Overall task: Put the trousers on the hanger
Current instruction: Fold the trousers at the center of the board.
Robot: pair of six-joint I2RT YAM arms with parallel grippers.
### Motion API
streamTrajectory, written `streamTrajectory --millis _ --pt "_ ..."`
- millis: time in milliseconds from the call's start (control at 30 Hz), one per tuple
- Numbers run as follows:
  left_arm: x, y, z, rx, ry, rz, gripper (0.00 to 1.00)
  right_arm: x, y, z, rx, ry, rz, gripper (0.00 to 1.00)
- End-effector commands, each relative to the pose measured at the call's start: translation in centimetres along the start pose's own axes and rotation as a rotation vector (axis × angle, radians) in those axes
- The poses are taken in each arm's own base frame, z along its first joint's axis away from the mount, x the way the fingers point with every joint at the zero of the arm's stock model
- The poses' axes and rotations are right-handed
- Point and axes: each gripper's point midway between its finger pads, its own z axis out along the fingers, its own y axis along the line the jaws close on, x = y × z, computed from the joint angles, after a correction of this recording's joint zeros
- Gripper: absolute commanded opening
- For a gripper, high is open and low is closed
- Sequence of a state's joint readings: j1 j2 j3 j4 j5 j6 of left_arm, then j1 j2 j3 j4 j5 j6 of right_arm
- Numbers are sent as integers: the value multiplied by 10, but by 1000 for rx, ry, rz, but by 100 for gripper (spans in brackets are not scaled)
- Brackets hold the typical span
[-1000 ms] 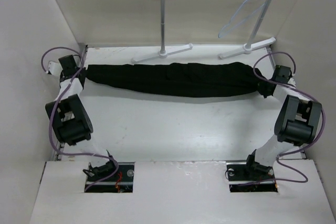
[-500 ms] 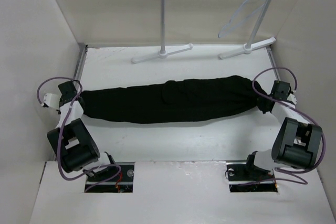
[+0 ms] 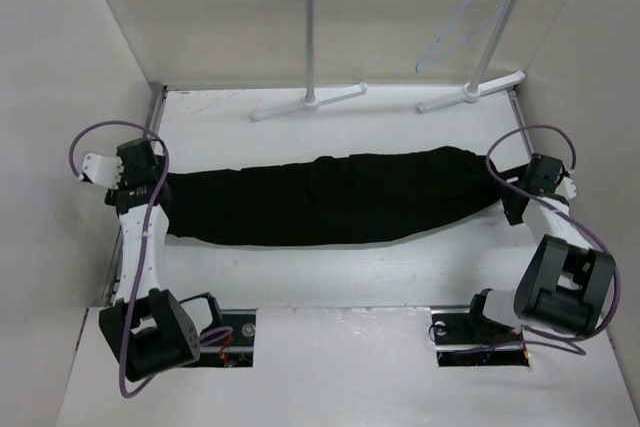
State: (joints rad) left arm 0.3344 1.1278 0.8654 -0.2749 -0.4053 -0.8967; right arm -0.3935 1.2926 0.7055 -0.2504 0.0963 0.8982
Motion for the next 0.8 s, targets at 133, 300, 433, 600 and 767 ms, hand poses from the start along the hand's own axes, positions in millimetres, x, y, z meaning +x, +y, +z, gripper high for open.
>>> streamTrajectory --millis 133,300,433,600,767 --pt "64 -29 -50 185 119 152 68 -1 33 29 -78 83 35 81" --pt "92 -41 -79 304 173 213 68 12 32 57 -43 146 99 50" --pt "96 -41 -92 343 189 239 68 4 46 51 -95 106 143 13" --pt "113 -54 -114 408 252 288 68 -72 65 -23 -147 -147 132 10" --pt "137 -89 -153 518 312 346 68 -133 97 -117 -280 -345 100 11"
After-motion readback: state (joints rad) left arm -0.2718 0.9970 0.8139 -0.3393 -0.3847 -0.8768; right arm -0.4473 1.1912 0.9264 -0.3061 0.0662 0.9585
